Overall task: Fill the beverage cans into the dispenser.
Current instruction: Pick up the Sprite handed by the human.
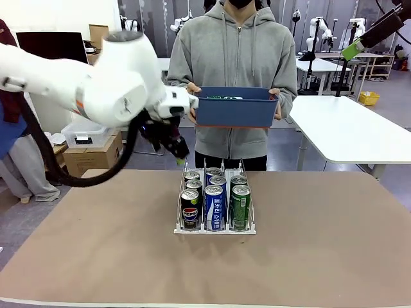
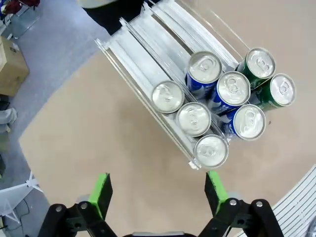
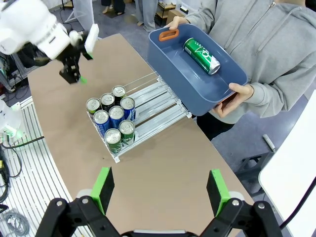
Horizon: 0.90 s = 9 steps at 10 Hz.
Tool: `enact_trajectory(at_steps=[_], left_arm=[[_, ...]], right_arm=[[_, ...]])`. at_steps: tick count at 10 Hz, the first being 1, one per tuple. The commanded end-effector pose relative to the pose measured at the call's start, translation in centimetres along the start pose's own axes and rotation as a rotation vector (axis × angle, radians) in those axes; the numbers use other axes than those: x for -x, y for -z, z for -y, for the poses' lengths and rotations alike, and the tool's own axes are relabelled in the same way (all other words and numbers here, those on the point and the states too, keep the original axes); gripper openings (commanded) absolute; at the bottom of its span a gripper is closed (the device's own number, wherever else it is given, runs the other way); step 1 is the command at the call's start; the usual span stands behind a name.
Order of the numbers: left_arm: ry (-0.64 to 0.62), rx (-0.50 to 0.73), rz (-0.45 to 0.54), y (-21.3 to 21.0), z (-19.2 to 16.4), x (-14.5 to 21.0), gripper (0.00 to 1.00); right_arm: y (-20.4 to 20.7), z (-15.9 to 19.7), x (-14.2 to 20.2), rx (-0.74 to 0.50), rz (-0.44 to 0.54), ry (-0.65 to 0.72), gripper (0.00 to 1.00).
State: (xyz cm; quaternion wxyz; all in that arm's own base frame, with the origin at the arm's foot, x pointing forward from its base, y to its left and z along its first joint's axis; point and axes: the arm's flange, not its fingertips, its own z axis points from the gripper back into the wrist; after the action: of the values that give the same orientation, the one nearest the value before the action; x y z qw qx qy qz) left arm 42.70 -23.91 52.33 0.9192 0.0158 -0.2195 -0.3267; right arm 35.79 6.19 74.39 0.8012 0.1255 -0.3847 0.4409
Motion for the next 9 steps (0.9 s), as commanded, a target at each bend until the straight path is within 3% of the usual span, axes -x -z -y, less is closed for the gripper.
enact_trajectory(at_steps=[1,3,5,9], left_arm=[[0.000,0.067,0.002,-3.7,-3.2,-1.3,1.00],[0.050,0.247,0.014,-7.8,-7.0,-3.0,1.00],[0.101,0.285,0.064,-12.1,-11.0,-3.6,1.00],[0.148,0.334,0.201,-18.6,-13.2,-0.9,1.00]], right_arm=[[0.0,0.1,0.1,0.004,-0.006,-0.003,1.00],[0.0,0.1,0.1,0.004,-0.006,-0.003,1.00],[0.0,0.1,0.1,0.004,-0.006,-0.003,1.00],[0.0,0.1,0.1,0.004,-0.006,-0.003,1.00]])
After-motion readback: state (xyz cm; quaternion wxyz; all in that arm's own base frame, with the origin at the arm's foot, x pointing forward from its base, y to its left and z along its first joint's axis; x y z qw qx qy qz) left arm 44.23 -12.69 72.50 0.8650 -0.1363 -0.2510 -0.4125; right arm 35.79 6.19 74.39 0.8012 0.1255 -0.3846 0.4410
